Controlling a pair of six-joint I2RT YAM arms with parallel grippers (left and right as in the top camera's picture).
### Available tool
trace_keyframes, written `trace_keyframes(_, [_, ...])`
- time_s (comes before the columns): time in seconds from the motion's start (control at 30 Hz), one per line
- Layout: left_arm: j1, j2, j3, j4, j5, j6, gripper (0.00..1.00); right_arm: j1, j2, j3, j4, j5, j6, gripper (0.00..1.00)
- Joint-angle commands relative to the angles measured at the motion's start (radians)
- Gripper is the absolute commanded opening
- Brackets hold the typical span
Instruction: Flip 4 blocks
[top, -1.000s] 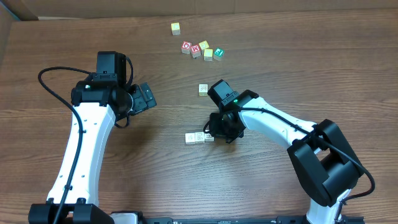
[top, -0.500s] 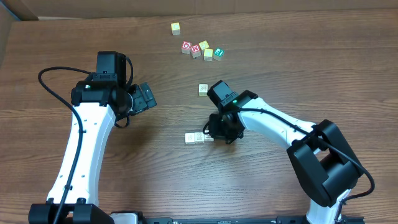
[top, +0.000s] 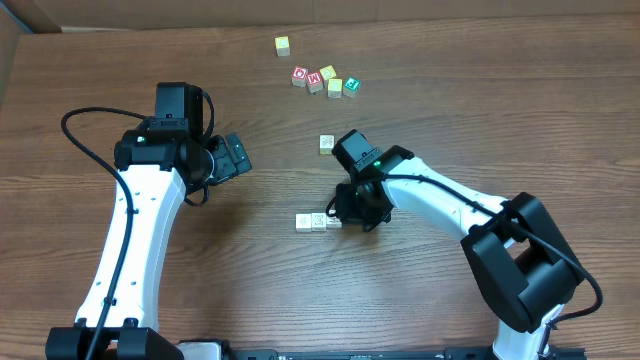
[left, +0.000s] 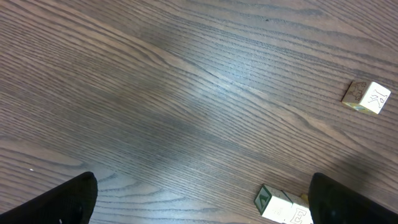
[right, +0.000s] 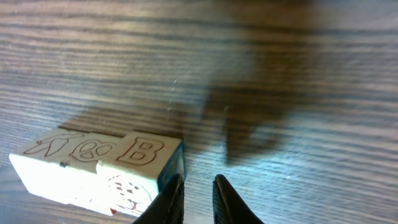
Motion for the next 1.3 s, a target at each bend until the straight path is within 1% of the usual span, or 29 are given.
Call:
trace_keyframes(0.0, [0.004,0.0,0.011,0.001,-0.002,0.005,1.0,-0.057,-0.028,0.019,0.016,0.01,-0.013,0.18])
trace_keyframes(0.2, [0.004,0.0,0.011,0.001,-0.002,0.005,1.0,-0.1,-0.028,0.02,0.132,0.01,-0.013,0.17])
trace_keyframes(0.3, [0.004,0.0,0.011,0.001,-0.002,0.005,1.0,-0.093,-0.027,0.02,0.192,0.01,-0.013,0.11])
trace_keyframes(0.43, [0.004,0.0,0.011,0.001,-0.002,0.005,1.0,-0.069,-0.027,0.02,0.224,0.021,-0.013,0.04])
trace_keyframes(0.57, [0.004,0.0,0.011,0.001,-0.002,0.005,1.0,-0.036,-0.026,0.019,0.218,0.073,-0.013,0.04])
trace_keyframes(0.87, [0.004,0.0,0.011,0.0,-0.002,0.005,1.0,0.021,-0.026,0.018,0.212,0.1,-0.013,0.04])
trace_keyframes(1.27, [0.004,0.0,0.011,0.001,-0.002,0.005,1.0,0.026,-0.026,0.018,0.159,0.085,-0.013,0.04])
